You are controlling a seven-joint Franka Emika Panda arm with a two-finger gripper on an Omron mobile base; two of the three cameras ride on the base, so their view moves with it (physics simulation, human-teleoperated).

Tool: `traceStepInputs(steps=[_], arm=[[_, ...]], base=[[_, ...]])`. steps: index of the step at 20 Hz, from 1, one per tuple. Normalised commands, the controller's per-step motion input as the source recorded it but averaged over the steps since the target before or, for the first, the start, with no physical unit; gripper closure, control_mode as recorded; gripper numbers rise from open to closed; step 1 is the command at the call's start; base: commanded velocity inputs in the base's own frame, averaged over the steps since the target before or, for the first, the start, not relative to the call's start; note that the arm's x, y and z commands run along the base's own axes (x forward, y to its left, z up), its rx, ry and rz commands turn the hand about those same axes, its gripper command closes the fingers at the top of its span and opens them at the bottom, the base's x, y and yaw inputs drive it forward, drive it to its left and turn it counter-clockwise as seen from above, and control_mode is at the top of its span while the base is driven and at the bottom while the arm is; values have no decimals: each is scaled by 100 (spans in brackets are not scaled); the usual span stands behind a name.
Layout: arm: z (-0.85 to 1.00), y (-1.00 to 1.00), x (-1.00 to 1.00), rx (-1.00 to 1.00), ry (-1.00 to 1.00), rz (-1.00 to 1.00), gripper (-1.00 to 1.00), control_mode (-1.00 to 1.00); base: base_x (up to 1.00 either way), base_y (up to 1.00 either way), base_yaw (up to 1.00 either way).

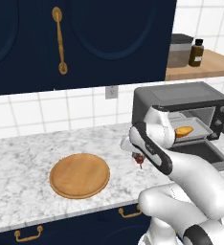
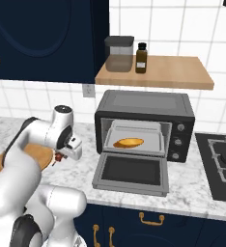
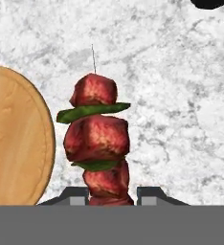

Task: Pick up the kebab skewer and baguette bread, and place them inside the toaster oven. Close the toaster oven door and start by setting the timer.

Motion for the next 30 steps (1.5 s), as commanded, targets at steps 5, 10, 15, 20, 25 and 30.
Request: traceStepInputs(steps=[5, 10, 15, 20, 25, 30], arm=[[26, -64, 0, 5, 0, -41, 100, -100], [29, -65, 0, 8, 0, -41, 100, -100], [22, -61, 0, 7, -1, -41, 100, -100], [9, -57, 0, 6, -4, -40, 100, -100], [15, -69, 4, 4, -4, -34, 100, -100], [24, -73, 6, 2, -2, -15, 100, -100]], base=[[0, 0, 0], [0, 0, 0], [0, 0, 0], [0, 0, 0], [0, 0, 0], [0, 0, 0]])
